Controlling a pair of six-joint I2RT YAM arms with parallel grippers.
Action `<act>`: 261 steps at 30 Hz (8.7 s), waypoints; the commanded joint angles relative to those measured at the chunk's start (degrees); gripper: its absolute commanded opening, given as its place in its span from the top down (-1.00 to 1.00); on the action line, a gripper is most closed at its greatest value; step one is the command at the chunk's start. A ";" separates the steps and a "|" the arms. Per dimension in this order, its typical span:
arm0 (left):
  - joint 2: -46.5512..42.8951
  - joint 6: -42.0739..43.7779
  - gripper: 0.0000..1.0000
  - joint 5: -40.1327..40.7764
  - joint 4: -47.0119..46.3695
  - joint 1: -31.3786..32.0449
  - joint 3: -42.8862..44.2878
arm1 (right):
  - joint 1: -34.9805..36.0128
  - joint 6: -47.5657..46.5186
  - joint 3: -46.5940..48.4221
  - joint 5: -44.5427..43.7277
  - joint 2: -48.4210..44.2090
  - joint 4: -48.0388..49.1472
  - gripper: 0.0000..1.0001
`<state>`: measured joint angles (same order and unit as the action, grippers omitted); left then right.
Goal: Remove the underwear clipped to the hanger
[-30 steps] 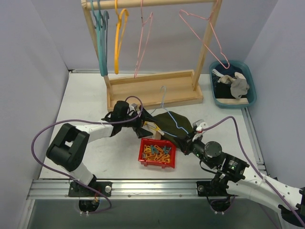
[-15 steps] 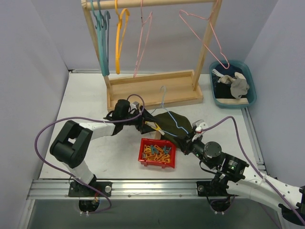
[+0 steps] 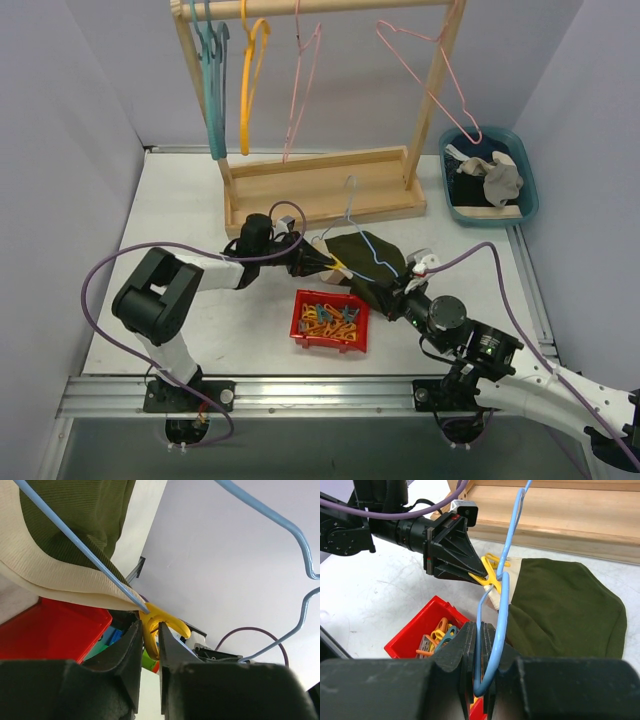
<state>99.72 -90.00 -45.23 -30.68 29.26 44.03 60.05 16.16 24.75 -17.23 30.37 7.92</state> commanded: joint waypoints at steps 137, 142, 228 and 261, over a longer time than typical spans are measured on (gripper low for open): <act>-20.96 17.49 -0.87 4.89 -10.46 -1.22 -7.65 | -46.16 66.64 -9.99 69.70 44.25 83.84 1.00; -17.73 14.86 -0.88 1.12 -10.37 0.89 -4.22 | -46.34 65.75 -9.20 70.94 44.60 84.18 1.00; -7.17 2.28 0.94 -5.22 -28.38 0.19 -6.50 | -47.04 54.69 -7.26 71.29 35.99 64.33 0.61; -14.21 36.90 0.95 6.90 33.72 1.77 15.52 | -48.54 9.94 16.03 35.69 18.77 -13.37 -0.22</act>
<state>85.97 -64.12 -43.44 -11.92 29.74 51.46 9.50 29.41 37.45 22.48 52.38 -2.42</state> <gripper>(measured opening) 0.286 0.601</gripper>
